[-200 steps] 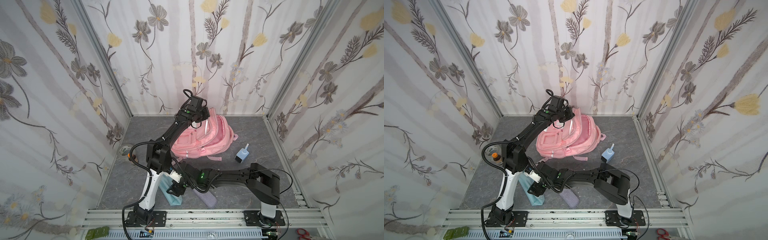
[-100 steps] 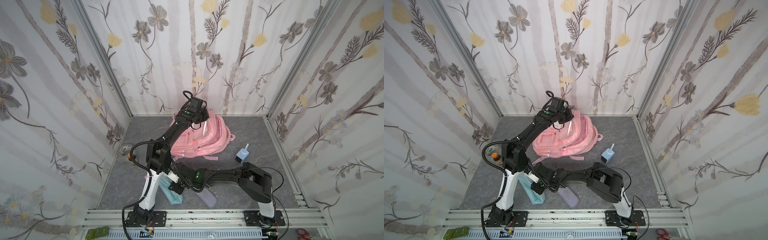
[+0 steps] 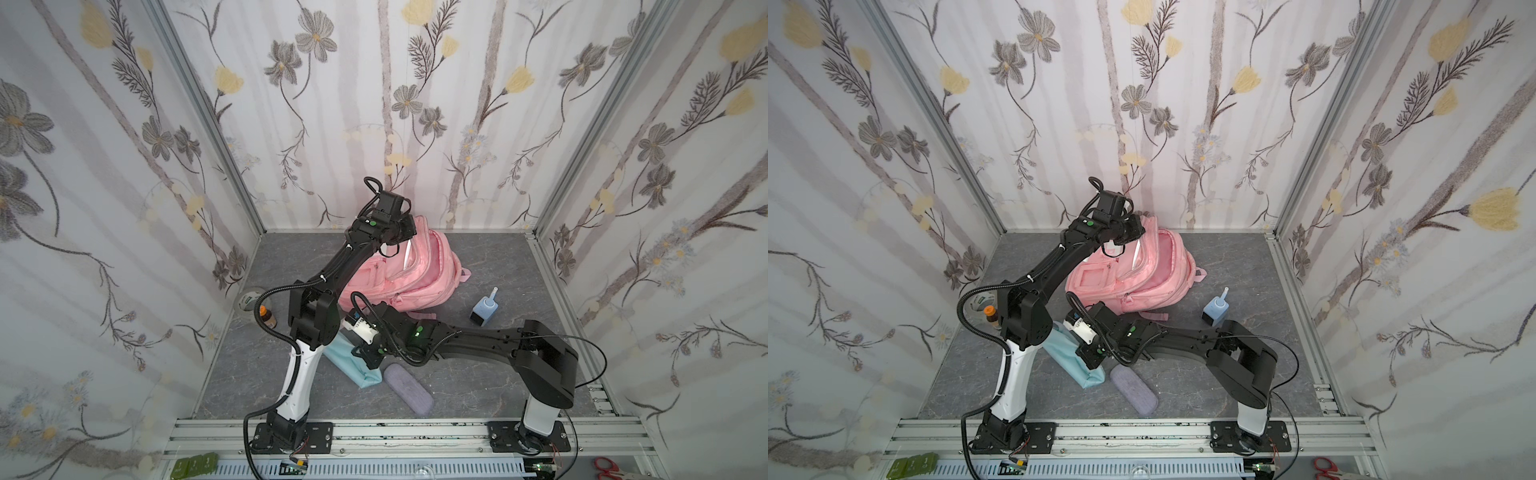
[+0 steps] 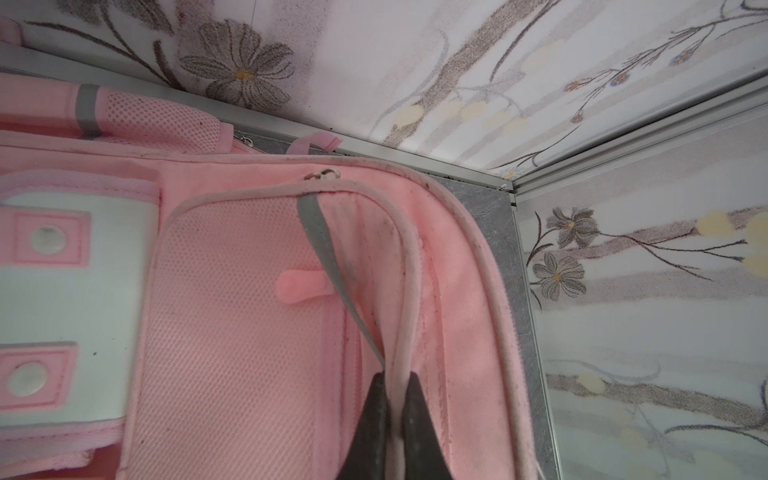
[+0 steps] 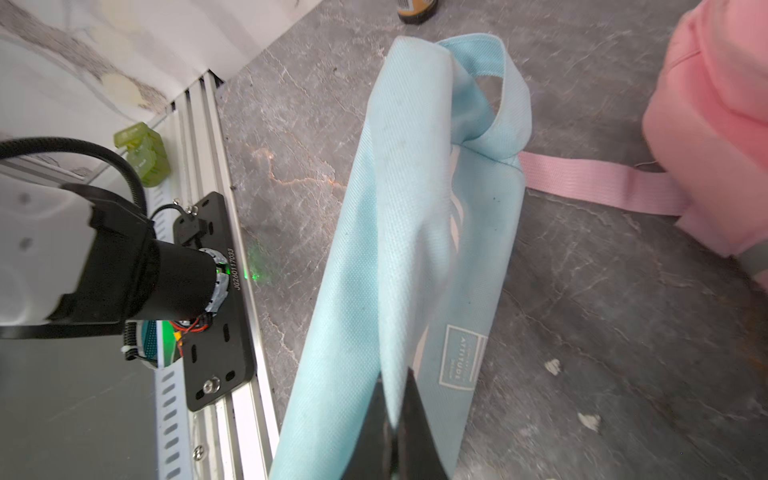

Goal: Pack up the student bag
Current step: 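Grasp the light-blue pencil case with the right gripper, then lift the pencil case and carry it over the backpack opening with the right gripper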

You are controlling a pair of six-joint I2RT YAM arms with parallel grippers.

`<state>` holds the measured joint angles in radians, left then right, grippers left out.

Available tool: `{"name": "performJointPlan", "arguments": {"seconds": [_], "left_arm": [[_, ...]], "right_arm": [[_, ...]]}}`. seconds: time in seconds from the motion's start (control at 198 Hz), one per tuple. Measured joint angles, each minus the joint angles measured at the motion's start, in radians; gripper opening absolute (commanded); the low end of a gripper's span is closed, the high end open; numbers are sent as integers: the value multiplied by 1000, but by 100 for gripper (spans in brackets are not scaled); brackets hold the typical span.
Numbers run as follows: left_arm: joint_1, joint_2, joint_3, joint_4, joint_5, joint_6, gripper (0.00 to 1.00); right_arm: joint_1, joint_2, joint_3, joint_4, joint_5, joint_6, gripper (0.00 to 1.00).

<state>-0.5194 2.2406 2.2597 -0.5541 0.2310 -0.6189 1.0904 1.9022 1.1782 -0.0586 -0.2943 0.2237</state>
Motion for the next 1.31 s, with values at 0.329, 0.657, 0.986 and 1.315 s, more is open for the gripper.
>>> {"name": "performJointPlan", "arguments": {"seconds": [0.329, 0.657, 0.986, 1.315], "left_arm": [[1, -27, 0, -21, 7, 38, 0], [0, -41, 0, -26, 51, 64, 0], [1, -82, -52, -19, 58, 75, 0], [0, -144, -99, -24, 83, 107, 0]], "right_arm": [[-56, -313, -122, -99, -9, 1, 0], [-182, -665, -270, -172, -11, -14, 0], [-467, -845, -245, -266, -47, -9, 0], [-786, -835, -185, -251, -101, 140, 0]]}}
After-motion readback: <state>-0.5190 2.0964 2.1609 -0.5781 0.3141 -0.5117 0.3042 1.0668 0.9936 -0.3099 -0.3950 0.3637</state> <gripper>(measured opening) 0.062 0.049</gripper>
